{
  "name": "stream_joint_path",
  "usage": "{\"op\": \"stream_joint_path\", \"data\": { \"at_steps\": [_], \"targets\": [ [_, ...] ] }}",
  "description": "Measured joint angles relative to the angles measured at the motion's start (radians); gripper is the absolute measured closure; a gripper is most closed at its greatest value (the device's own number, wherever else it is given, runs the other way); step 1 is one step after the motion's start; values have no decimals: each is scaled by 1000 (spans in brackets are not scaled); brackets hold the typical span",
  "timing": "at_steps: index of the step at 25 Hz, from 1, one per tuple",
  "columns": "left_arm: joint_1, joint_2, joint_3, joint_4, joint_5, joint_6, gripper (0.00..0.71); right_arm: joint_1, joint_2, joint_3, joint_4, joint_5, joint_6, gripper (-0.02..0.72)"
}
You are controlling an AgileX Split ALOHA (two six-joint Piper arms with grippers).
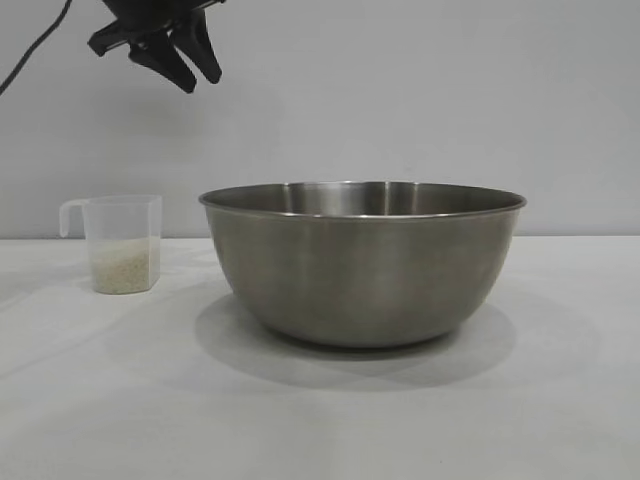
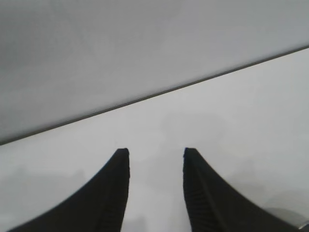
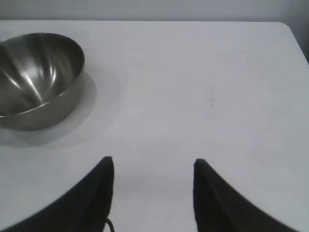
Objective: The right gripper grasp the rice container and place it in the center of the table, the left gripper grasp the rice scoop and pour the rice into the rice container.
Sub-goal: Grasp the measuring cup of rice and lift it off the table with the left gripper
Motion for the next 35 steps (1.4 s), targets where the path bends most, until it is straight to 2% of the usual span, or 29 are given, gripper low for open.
{"op": "stream_joint_path", "data": {
  "at_steps": [4, 8, 10, 14, 16, 18, 22, 24, 26, 30, 35],
  "targets": [
    [0, -92, 116, 5, -52, 68, 499, 0, 0, 0, 0, 2, 0, 341],
    [0, -235, 334, -46, -209, 173, 499, 0, 0, 0, 0, 2, 2, 341],
    [0, -307, 466, -140, -315, 290, 499, 0, 0, 0, -1, 2, 2, 341],
    [0, -429, 746, -456, -507, 620, 499, 0, 0, 0, -2, 2, 2, 341],
    [0, -470, 847, -622, -567, 791, 499, 0, 0, 0, -2, 2, 2, 341],
    [0, -496, 925, -732, -580, 920, 499, 0, 0, 0, -2, 2, 2, 341],
    [0, -515, 968, -940, -557, 1123, 499, 0, 0, 0, -2, 2, 2, 341],
    [0, -519, 970, -1089, -540, 1246, 499, 0, 0, 0, -3, 2, 2, 341],
    [0, -519, 970, -1157, -504, 1329, 499, 0, 0, 0, -3, 2, 2, 341],
    [0, -519, 970, -1188, -432, 1365, 499, 0, 0, 0, -3, 2, 2, 341],
    [0, -521, 970, -1189, -421, 1347, 499, 0, 0, 0, -3, 2, 2, 341]
  ]
}}
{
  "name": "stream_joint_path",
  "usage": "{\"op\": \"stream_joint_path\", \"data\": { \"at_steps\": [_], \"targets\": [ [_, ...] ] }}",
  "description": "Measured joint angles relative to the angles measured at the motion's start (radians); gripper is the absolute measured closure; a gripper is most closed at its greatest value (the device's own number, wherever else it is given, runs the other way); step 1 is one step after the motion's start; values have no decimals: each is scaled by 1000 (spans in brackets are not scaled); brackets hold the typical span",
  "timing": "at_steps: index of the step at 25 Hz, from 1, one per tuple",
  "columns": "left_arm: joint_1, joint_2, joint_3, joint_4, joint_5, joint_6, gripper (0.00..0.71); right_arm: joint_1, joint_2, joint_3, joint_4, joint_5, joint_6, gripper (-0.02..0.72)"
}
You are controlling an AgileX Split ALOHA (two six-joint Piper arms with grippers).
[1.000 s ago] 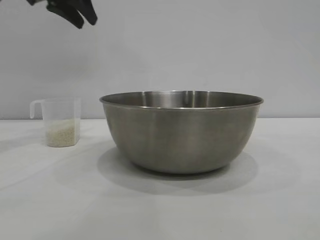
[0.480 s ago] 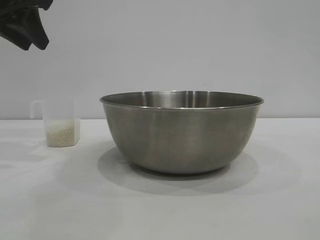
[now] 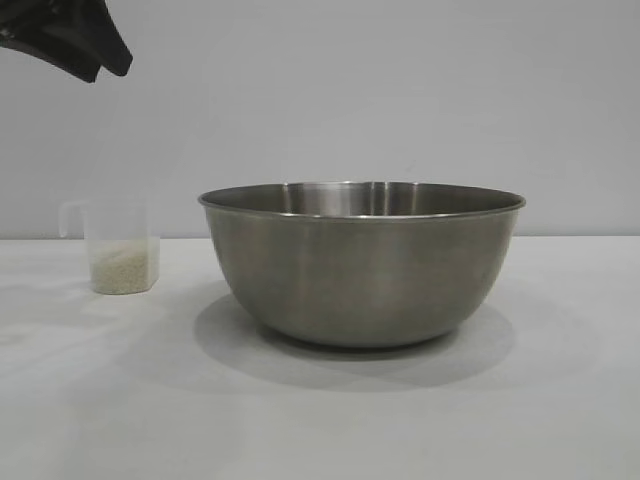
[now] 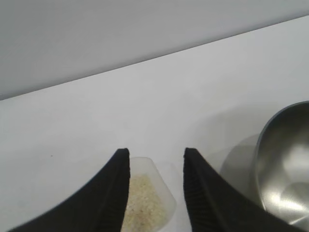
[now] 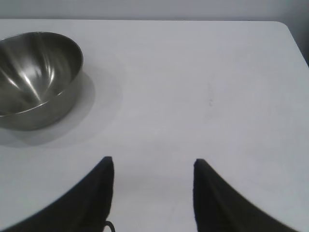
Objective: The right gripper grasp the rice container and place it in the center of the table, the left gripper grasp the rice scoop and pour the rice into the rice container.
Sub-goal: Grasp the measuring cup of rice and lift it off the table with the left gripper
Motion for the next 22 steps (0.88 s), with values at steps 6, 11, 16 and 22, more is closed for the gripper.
{"op": "stream_joint_path", "data": {
  "at_steps": [6, 11, 16, 22],
  "targets": [
    [0, -4, 0, -2, 16, -72, 499, 0, 0, 0, 0, 0, 0, 341],
    [13, -26, 0, 184, 21, -307, 499, 0, 0, 0, -2, 0, 1, 341],
    [16, -41, 11, 1048, -95, -1215, 499, 0, 0, 0, -2, 0, 2, 341],
    [8, -136, 197, 1937, -388, -2015, 499, 0, 0, 1, -2, 0, 3, 341]
  ]
}}
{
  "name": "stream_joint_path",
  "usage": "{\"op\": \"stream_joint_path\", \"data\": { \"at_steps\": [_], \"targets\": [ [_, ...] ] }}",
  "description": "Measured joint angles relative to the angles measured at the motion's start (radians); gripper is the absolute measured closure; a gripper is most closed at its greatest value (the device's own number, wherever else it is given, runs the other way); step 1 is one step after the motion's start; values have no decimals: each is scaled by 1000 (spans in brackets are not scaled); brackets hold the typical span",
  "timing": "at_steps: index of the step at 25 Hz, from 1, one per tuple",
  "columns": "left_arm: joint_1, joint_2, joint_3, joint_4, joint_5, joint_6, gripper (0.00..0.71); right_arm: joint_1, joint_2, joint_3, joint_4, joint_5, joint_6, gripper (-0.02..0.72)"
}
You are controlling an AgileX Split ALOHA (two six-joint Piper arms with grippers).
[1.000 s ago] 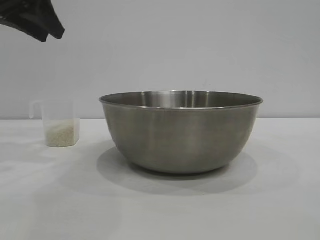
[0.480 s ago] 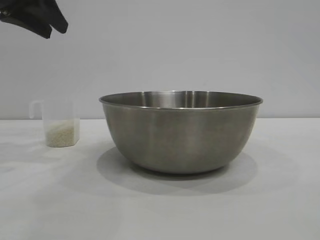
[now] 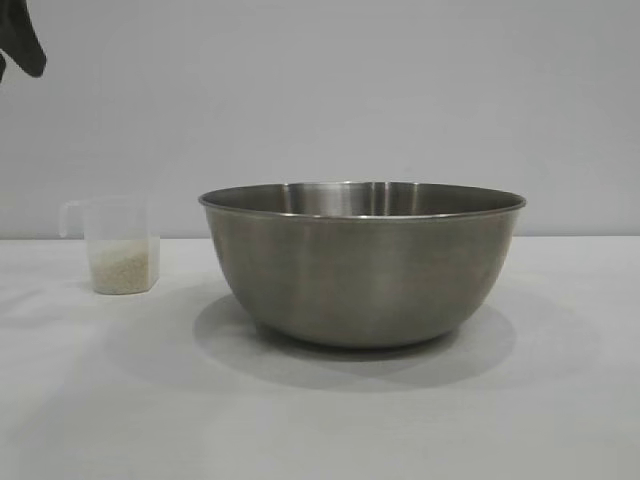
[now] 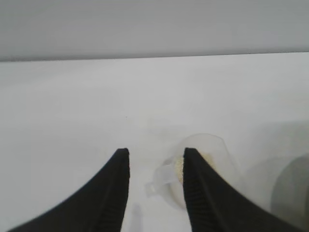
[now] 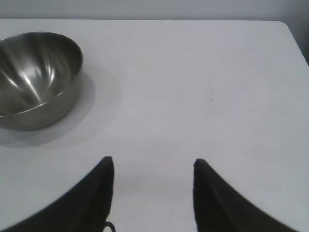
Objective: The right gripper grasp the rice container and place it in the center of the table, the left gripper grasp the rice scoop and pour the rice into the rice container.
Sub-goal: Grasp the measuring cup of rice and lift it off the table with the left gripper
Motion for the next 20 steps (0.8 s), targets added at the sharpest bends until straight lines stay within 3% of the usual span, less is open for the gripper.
{"op": "stream_joint_path", "data": {
  "at_steps": [3, 7, 11, 20],
  "targets": [
    [0, -2, 148, 91, -225, -54, 499, 0, 0, 0, 0, 0, 0, 341],
    [0, 20, 307, 55, -510, -18, 499, 0, 0, 0, 0, 0, 0, 341],
    [0, 122, 345, -33, -654, 16, 499, 0, 0, 0, 0, 0, 0, 341],
    [0, 401, 348, -69, -966, 45, 499, 0, 0, 0, 0, 0, 0, 341]
  ]
}}
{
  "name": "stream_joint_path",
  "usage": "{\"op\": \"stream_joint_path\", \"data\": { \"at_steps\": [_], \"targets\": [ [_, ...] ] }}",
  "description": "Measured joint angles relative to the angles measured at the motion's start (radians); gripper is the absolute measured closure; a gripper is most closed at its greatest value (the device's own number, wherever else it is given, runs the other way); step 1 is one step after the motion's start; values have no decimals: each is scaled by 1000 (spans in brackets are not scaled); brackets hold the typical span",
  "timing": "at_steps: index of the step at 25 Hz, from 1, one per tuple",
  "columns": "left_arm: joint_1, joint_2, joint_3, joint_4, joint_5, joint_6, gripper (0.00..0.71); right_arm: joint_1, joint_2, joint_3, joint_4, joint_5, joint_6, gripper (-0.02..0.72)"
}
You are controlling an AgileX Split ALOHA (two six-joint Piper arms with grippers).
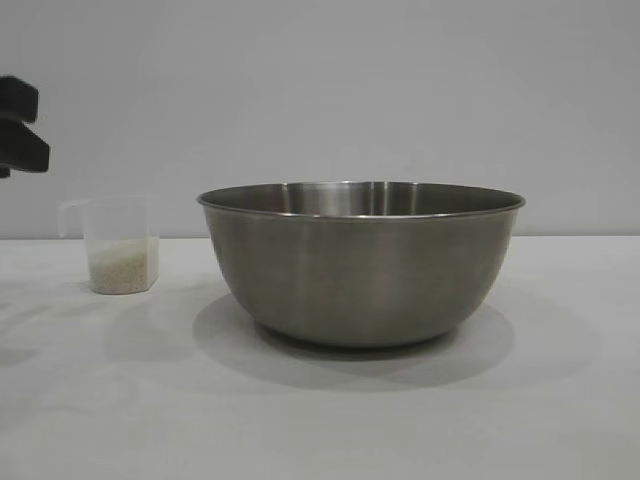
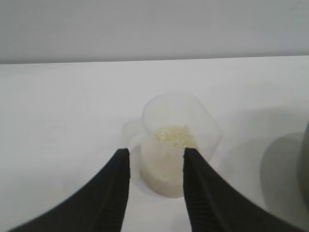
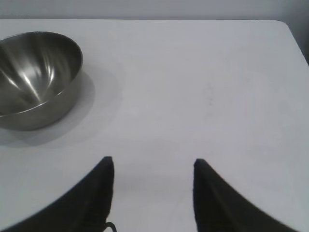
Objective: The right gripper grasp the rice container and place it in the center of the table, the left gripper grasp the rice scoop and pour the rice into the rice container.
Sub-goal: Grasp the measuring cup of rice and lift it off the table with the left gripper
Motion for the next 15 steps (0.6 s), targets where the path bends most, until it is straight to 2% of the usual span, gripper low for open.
{"op": "stream_joint_path", "data": {
  "at_steps": [6, 15],
  "targets": [
    [0, 113, -10, -66, -12, 7, 499, 0, 0, 0, 0, 0, 0, 341],
    [0, 186, -86, -73, -16, 26, 499, 0, 0, 0, 0, 0, 0, 341]
  ]
}}
